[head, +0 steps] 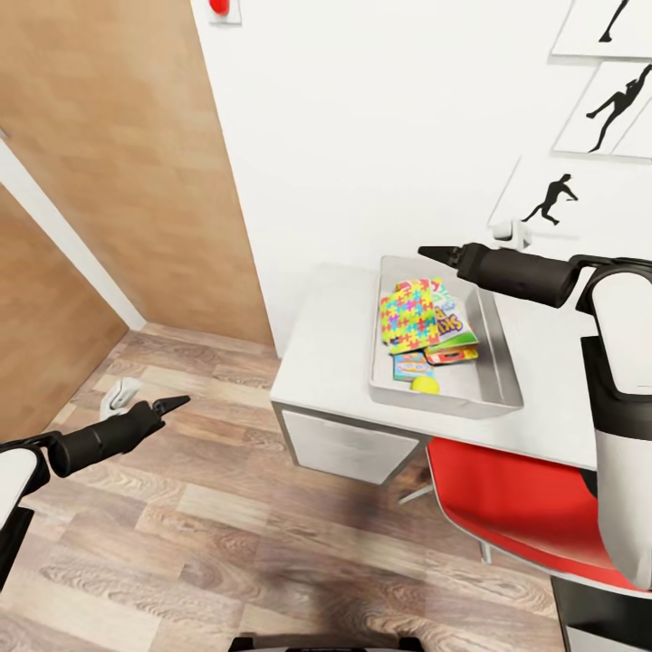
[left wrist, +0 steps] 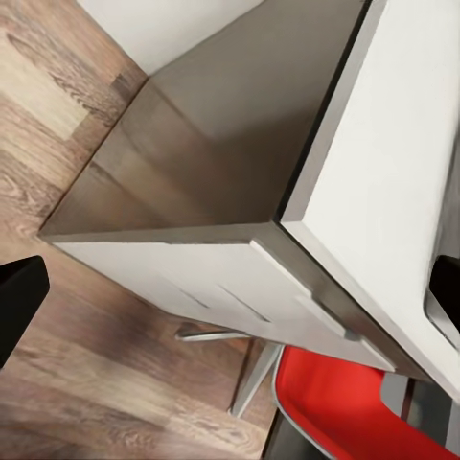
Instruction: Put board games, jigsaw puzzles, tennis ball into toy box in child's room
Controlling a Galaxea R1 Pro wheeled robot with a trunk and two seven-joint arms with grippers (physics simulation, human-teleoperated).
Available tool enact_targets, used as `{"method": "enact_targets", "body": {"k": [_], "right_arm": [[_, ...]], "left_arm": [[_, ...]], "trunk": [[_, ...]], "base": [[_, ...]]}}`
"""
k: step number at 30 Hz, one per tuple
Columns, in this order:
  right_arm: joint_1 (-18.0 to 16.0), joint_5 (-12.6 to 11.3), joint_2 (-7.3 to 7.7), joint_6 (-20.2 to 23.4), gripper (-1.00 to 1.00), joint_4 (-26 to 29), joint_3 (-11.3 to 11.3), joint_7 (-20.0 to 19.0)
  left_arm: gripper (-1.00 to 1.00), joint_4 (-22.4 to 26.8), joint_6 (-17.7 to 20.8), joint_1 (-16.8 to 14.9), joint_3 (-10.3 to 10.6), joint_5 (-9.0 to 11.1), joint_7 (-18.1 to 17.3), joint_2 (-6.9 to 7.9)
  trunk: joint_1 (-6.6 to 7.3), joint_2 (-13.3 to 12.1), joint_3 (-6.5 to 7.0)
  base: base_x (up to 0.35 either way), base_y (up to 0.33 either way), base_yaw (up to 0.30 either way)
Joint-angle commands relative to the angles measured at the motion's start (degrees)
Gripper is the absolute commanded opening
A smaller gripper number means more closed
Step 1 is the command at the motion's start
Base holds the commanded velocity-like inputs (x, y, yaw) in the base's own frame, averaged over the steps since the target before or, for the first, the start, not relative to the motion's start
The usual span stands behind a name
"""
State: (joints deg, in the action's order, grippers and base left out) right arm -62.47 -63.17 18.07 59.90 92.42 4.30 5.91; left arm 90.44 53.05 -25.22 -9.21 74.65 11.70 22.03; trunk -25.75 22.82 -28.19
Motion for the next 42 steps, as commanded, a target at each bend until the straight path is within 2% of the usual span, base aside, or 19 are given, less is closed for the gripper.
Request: {"method": "enact_targets", "body": {"k": [1, 8, 18, 35, 42], "right_arm": [[-0.1, -0.6, 0.08, 0.1, 1.00, 0.0, 0.1, 0.6], [0.0, -0.6, 0.17, 0.1, 1.00, 0.0, 0.0, 0.7], [0.1, -0.6, 0.39, 0.1, 1.00, 0.0, -0.1, 0.7], [0.1, -0.6, 0.63, 0.1, 1.00, 0.0, -0.5, 0.7], [0.1, -0.6, 0.64, 0.1, 1.00, 0.0, -0.5, 0.7]], "left_arm": [[1.00, 0.0, 0.2, 0.0, 0.0, 0.6, 0.6, -0.03], [1.00, -0.1, 0.2, 0.0, 0.2, 0.7, 0.4, -0.92], [1.00, -0.1, 0.1, 0.0, 0.3, 0.6, 0.3, -1.41], [1.00, -0.1, 0.1, 0.0, 0.2, 0.6, 0.3, -1.46], [1.00, -0.1, 0.1, 0.0, 0.2, 0.6, 0.3, -1.47]], "trunk": [[-0.04, 0.1, 0.00], [-0.04, 0.1, 0.63], [-0.04, 0.1, 1.52], [-0.04, 0.1, 3.04], [-0.04, 0.1, 3.66]], "base": [[0.000, 0.037, 0.000], [0.000, 0.019, 0.000], [0.000, 0.004, 0.000], [0.000, 0.001, 0.000], [0.000, 0.147, 0.000]]}}
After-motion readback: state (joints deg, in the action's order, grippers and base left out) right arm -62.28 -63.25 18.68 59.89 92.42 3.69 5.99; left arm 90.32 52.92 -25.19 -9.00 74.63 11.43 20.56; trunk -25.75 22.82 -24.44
